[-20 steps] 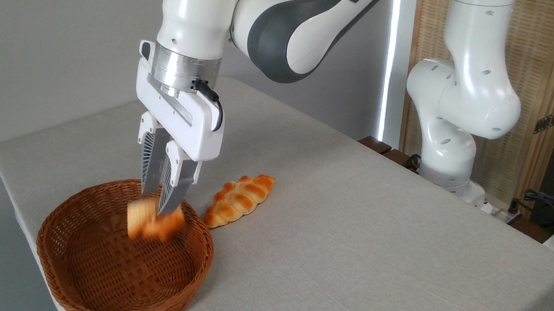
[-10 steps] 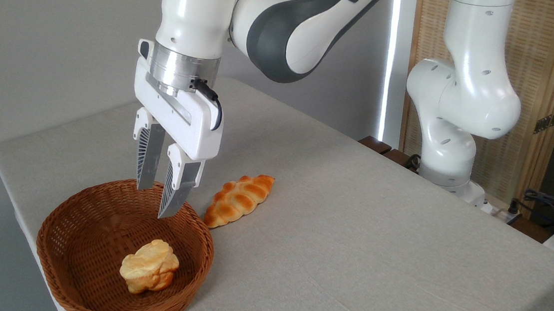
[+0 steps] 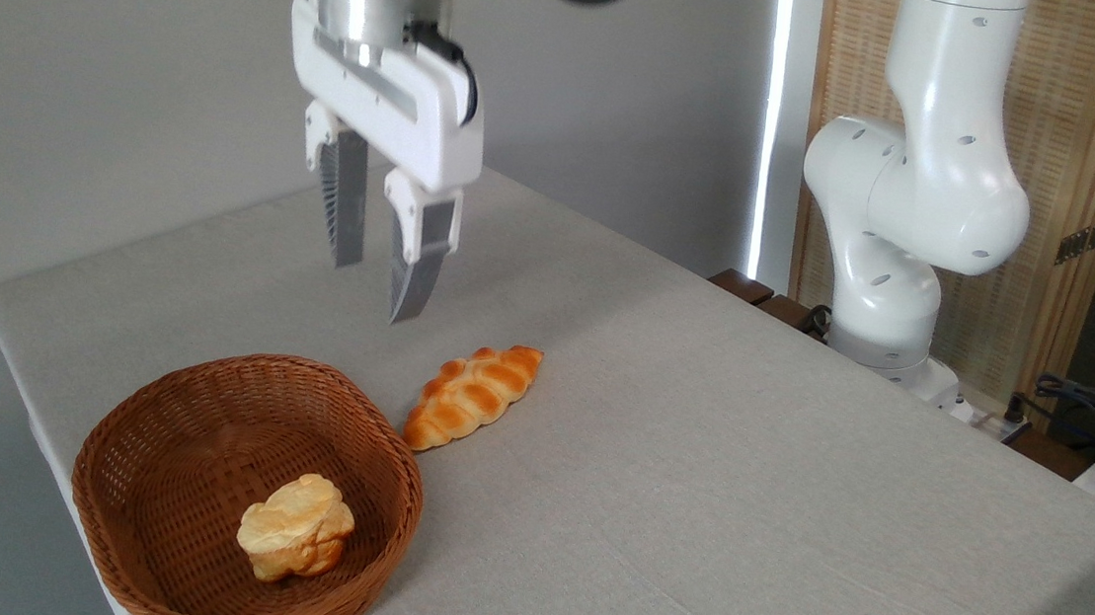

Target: Put bread into the basket

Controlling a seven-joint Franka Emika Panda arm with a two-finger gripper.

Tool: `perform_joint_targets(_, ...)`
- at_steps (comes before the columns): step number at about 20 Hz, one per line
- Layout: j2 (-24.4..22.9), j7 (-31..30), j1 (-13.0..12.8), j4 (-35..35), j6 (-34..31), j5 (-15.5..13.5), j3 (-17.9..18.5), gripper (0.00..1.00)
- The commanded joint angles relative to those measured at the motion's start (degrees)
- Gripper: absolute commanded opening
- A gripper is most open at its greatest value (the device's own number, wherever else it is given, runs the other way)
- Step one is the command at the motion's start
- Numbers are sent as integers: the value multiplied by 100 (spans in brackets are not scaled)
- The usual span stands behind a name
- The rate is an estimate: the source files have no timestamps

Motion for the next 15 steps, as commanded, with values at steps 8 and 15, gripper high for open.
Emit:
perform_joint_targets(8,31,-411,-8,364,-973,703,-23,100)
perform_joint_targets(15,75,-393,-8,346,-947,907,-23,100)
